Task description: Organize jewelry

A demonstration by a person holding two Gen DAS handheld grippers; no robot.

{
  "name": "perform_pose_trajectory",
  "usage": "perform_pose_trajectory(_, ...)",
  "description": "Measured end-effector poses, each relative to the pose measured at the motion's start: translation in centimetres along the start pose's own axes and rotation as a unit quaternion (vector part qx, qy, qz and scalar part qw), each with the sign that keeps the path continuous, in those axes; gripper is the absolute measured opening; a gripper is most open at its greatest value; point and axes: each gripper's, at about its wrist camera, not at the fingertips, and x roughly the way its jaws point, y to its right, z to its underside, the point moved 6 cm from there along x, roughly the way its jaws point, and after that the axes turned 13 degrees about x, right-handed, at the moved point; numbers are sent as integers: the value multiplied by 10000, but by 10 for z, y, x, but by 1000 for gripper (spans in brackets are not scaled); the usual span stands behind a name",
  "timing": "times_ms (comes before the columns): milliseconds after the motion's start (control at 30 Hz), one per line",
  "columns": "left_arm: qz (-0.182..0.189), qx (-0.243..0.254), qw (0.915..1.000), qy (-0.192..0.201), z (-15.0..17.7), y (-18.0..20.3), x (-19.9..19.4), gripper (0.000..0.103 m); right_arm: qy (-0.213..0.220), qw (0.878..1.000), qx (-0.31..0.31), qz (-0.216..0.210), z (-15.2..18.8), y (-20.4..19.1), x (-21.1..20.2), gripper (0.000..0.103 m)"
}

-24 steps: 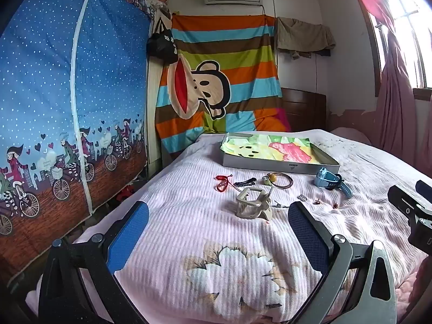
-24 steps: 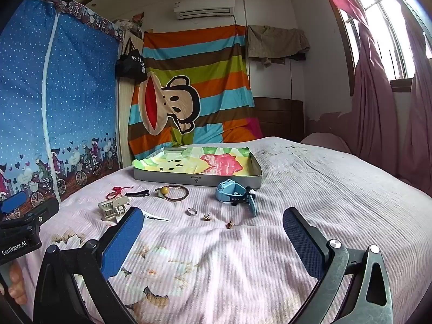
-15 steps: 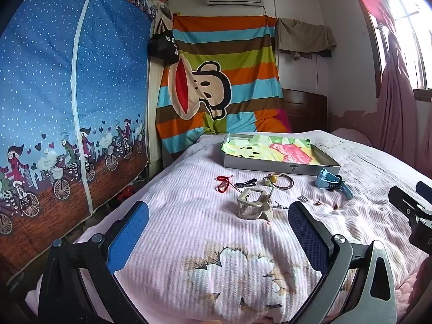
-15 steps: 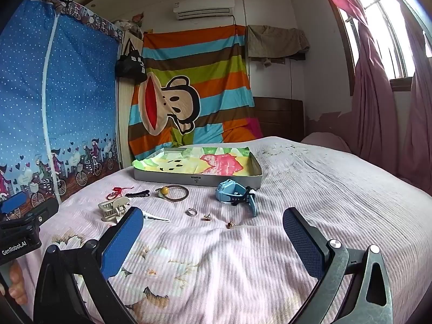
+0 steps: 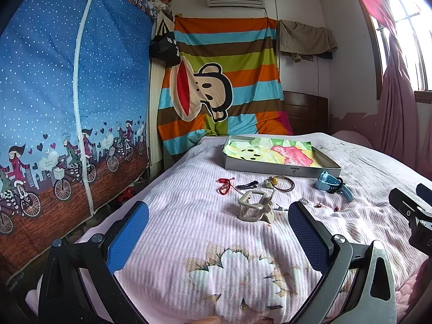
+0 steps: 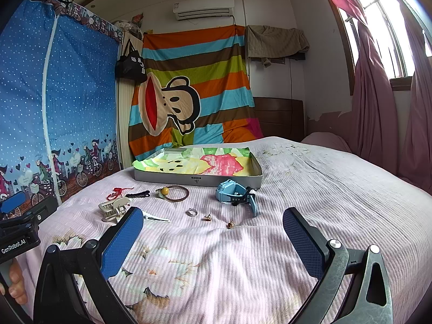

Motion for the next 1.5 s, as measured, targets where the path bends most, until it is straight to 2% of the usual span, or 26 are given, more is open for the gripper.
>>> perform_pose_trajectory(1500,-63,-54,10000,30,-6,-4,-2,101,11,10000,14,-7,0,0,0,103)
